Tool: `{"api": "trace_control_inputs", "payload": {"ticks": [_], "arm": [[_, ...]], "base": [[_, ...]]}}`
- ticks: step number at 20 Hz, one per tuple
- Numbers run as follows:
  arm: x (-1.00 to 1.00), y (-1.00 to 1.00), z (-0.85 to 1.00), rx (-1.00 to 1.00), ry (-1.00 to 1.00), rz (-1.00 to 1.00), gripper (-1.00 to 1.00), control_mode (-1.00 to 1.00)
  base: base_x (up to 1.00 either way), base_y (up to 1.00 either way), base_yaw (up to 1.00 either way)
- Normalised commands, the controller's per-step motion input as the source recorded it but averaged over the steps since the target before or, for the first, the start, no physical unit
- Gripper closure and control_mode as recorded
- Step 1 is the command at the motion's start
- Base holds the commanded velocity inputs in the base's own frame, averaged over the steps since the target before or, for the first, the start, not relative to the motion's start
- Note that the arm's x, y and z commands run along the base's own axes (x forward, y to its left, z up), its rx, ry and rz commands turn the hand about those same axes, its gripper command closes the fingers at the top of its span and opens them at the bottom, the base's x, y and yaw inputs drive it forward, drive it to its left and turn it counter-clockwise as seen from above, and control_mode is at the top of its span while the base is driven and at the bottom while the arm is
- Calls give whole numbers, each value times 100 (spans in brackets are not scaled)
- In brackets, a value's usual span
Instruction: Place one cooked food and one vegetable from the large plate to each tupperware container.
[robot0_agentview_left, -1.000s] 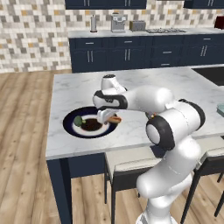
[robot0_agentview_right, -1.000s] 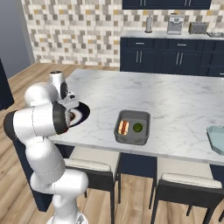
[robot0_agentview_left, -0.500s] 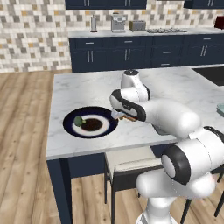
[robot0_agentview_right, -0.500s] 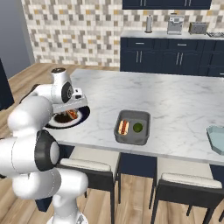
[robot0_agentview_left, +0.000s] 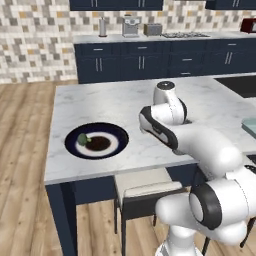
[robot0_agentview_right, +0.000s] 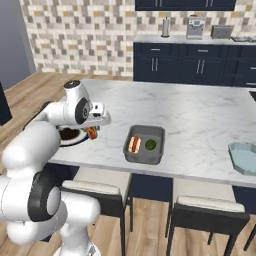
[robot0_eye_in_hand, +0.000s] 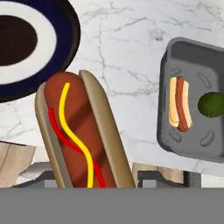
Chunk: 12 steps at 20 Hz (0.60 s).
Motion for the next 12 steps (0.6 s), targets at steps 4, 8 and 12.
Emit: {"api": "trace_control_inputs", "payload": {"ticks": [4, 8, 12], "arm": [[0, 0, 0, 0, 0, 0, 100, 100], [0, 0, 0, 0, 0, 0, 100, 100], [0, 0, 0, 0, 0, 0, 100, 100]], "base": [[-47, -100, -20], [-32, -100, -14], [-7, -100, -3]]}}
